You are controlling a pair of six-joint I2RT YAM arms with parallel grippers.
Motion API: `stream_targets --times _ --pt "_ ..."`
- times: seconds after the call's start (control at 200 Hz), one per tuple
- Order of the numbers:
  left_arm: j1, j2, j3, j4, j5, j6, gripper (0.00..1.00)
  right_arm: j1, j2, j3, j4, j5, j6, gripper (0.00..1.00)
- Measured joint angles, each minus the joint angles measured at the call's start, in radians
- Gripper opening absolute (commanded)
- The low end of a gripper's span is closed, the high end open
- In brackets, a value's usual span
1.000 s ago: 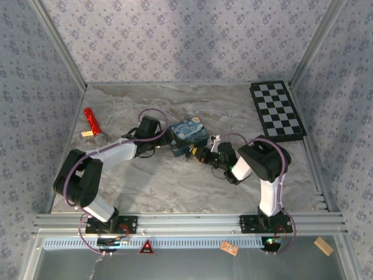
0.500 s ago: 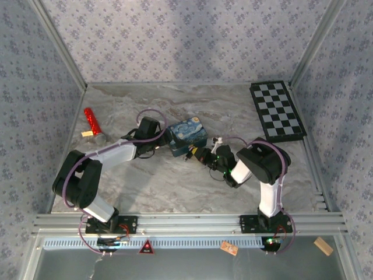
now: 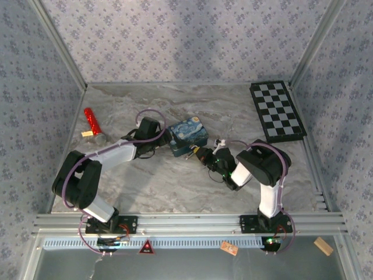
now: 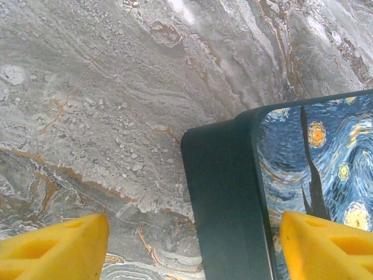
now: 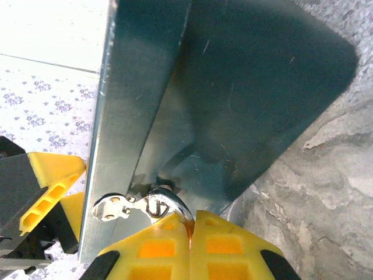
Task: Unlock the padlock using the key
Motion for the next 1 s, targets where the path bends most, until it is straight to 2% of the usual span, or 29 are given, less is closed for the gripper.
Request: stream_targets --times 0.67,0.81,0.999 --pt "-0.023 0.0 -0.001 0.0 -0.039 -0.041 0.79 -0.005 -0.013 -0.003 0.018 0.142 0.14 0.0" --pt "-0.023 0.022 0.023 -0.003 -0.039 -0.035 0.79 -0.023 -0.152 -0.03 -0.101 0.138 0.114 0.0" --pt "-0.018 0.108 0.116 -0.003 -0.033 0.002 0.79 -0.059 -0.515 -0.066 -0.442 0.142 -0.013 0.0"
